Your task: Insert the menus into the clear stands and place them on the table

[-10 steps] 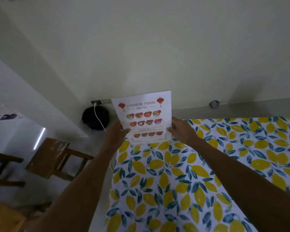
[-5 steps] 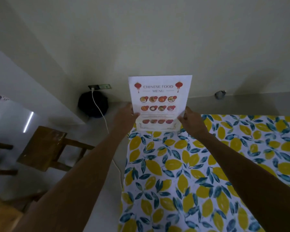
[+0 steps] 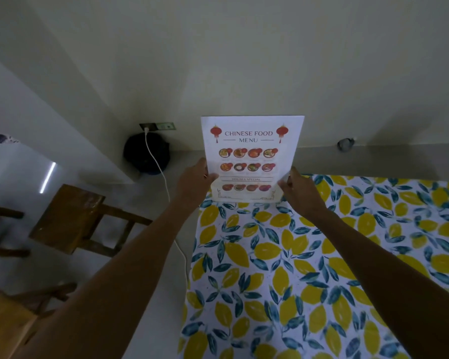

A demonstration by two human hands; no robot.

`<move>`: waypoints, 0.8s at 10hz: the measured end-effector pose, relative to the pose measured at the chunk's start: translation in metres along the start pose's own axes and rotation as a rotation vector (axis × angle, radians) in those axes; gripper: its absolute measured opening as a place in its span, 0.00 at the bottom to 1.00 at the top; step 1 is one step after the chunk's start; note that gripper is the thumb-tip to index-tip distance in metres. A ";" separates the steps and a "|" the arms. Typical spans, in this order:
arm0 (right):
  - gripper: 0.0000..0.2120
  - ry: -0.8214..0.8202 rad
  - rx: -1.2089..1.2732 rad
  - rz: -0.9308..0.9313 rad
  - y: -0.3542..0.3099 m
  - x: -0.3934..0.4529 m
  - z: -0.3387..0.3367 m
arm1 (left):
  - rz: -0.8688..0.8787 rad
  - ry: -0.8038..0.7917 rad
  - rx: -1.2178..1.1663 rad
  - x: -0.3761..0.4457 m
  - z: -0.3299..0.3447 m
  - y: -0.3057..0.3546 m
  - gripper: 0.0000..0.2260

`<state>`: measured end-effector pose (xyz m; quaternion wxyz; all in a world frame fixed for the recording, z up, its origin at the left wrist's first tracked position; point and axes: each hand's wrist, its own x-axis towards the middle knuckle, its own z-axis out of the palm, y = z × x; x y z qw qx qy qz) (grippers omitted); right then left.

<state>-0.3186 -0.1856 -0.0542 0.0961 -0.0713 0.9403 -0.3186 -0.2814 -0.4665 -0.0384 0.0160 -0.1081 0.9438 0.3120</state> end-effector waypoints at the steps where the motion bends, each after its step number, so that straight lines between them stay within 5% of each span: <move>1: 0.17 0.008 0.010 0.008 -0.005 -0.001 -0.001 | -0.014 0.015 -0.021 -0.001 0.003 -0.001 0.14; 5: 0.15 -0.078 0.040 0.049 -0.012 -0.007 -0.017 | 0.015 -0.065 -0.074 -0.022 0.003 0.018 0.18; 8: 0.30 -0.205 -0.096 -0.030 0.025 -0.045 -0.067 | -0.052 0.007 0.125 -0.060 0.010 0.051 0.25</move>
